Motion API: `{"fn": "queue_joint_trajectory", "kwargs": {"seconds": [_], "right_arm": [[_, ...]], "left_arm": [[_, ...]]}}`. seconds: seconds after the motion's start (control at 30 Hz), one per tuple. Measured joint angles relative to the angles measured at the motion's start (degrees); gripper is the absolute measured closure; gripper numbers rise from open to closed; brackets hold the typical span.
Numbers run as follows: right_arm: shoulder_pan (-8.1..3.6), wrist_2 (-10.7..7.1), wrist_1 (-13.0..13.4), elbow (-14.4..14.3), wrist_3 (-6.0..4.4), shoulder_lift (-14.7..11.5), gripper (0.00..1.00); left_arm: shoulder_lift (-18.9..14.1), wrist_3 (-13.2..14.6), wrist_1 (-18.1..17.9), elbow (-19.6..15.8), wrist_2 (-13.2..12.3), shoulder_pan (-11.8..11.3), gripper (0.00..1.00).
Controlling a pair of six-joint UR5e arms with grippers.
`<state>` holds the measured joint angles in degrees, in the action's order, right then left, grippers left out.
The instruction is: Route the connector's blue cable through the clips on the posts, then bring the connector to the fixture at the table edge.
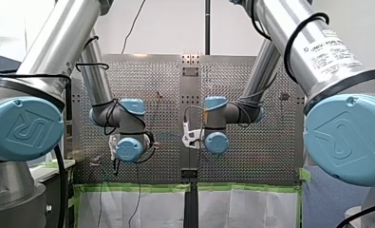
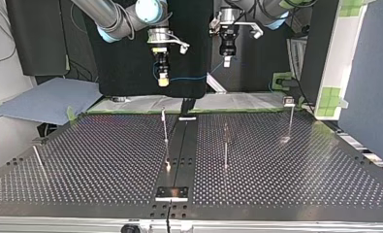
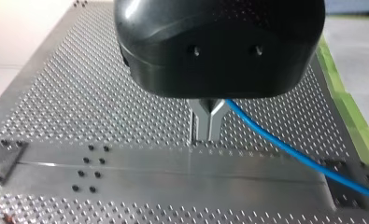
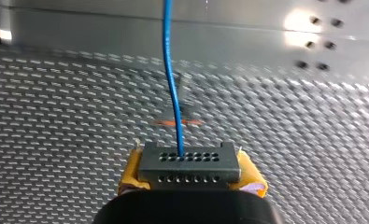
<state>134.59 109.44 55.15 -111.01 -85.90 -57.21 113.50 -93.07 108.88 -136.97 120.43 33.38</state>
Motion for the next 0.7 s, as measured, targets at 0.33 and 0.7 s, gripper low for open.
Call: {"fn": "queue_joint_trajectory", "kwargs": {"seconds": [0.33, 0.7], "right_arm": [[0.07, 1.63, -1.22, 1.29, -0.99, -4.85, 1.0], [-0.67, -1.39, -1.95, 2.71, -1.49, -6.55, 1.0]], "left_arm": [[-4.0, -2.3, 4.06, 1.15, 1.45, -0.88, 0.98], [-9.36, -2.02, 9.41, 5.46, 3.44, -2.46, 0.98]]}}
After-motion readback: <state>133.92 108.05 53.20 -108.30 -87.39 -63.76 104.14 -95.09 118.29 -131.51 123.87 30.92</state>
